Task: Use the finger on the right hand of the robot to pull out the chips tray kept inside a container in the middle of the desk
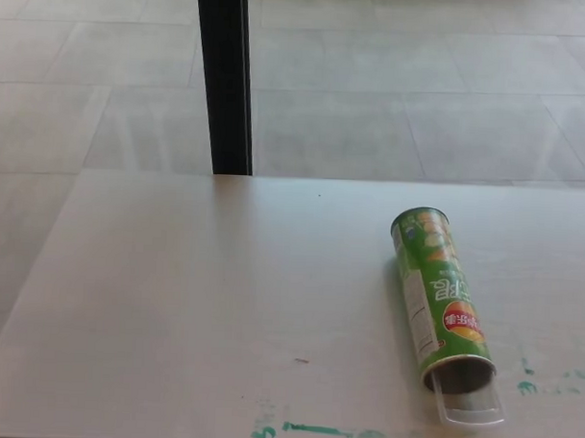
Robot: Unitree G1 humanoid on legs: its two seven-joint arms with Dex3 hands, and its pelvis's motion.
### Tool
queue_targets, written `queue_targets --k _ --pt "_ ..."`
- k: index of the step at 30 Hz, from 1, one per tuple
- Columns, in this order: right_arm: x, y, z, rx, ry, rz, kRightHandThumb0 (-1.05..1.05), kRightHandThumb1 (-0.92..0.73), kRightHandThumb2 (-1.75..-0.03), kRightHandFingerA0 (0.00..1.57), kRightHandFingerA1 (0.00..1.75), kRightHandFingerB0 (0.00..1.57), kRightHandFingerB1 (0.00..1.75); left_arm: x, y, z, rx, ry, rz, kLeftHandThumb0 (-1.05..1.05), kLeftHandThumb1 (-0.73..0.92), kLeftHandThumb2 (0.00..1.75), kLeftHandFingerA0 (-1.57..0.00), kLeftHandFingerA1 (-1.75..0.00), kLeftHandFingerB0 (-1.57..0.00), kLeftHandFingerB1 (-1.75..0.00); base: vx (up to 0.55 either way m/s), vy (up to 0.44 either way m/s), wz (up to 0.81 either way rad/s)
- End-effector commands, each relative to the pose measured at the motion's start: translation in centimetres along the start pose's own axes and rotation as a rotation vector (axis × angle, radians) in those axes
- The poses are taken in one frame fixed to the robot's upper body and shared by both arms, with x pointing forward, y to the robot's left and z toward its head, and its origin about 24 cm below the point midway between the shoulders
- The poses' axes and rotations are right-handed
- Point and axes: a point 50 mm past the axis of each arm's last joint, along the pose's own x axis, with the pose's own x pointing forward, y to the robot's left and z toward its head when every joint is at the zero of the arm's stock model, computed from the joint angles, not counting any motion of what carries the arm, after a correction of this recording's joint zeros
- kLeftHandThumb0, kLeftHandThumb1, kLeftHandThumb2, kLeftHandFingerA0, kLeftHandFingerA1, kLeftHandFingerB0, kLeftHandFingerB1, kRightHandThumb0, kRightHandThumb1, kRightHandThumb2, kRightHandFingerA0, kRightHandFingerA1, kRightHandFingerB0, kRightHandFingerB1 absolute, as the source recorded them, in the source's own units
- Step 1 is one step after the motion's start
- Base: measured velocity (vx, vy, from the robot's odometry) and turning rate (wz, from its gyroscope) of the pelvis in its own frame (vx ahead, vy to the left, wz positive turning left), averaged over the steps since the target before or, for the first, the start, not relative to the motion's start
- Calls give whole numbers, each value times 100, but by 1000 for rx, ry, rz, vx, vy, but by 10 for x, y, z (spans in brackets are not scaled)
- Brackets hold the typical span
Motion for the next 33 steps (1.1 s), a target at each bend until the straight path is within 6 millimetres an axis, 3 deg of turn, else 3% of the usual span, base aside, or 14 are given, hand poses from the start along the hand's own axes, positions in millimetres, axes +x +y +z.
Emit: queue_targets --k 1,4,6,7,10,11,12,15,17,20,21,22,28,33 --pt "-1 -16 4 75 -15 12 -46 -80 -64 46 50 41 40 -3 6 6 -35 -50 -50 -64 71 61 -31 -68 -32 -50 0 0 0" --pt "0 -28 9 79 -28 -18 -50 -82 -64 48 51 37 39 -3 6 5 -32 -51 -53 -66 70 61 -31 -69 -31 -50 0 0 0" --pt "-1 -43 18 107 -74 -56 -49 -81 -64 38 48 29 39 -2 5 5 -46 -47 -51 -65 70 61 -32 -71 -32 -51 0 0 0" --pt "-3 -64 41 70 -166 -177 -48 -75 -63 42 45 29 35 -3 5 4 -46 -46 -60 -65 70 61 -30 -69 -30 -52 0 0 0" --pt "-5 -81 66 51 -277 -236 -47 -78 -63 45 45 30 34 -3 5 4 -54 -50 -63 -65 70 61 -31 -72 -30 -52 0 0 0" --pt "-8 -86 80 114 -338 -250 -51 -63 -91 48 73 25 47 -3 5 4 -50 -50 -64 -65 70 61 -32 -72 -31 -52 0 0 0" --pt "-11 -92 95 94 -394 -270 -46 -76 -63 51 56 31 33 -4 5 4 -29 -54 -63 -66 70 61 -32 -74 -31 -54 0 0 0" --pt "-16 -100 124 116 -486 -293 -46 -75 -63 52 49 31 32 -3 6 5 -36 -54 -54 -66 70 61 -33 -72 -32 -53 0 0 0" --pt "-35 -105 168 121 -667 -320 -46 -73 -62 51 44 34 33 -3 7 5 -45 -46 -50 -64 70 61 -32 -68 -32 -51 0 0 0" --pt "-46 -105 185 135 -735 -311 -43 -73 -62 51 47 33 33 -3 7 4 -59 -51 -47 -66 68 60 -33 -71 -33 -54 0 0 0" --pt "-73 -101 225 135 -894 -312 -46 -68 -61 60 51 39 33 -3 7 5 -42 -51 -46 -65 70 61 -32 -70 -32 -53 0 0 0" --pt "-81 -99 235 123 -936 -308 -47 -67 -61 65 56 41 34 -3 7 5 -60 -53 -47 -65 69 61 -32 -71 -35 -56 0 0 0" --pt "-122 -81 277 72 -1180 -288 -56 -61 -59 81 59 49 39 -3 7 6 -28 -57 -55 -66 70 61 -30 -68 -31 -51 0 0 0" --pt "-155 -47 301 12 -1302 -44 -45 -59 -59 70 49 40 34 -3 7 8 -30 -63 -47 -66 68 60 -32 -69 -35 -54 0 0 0"
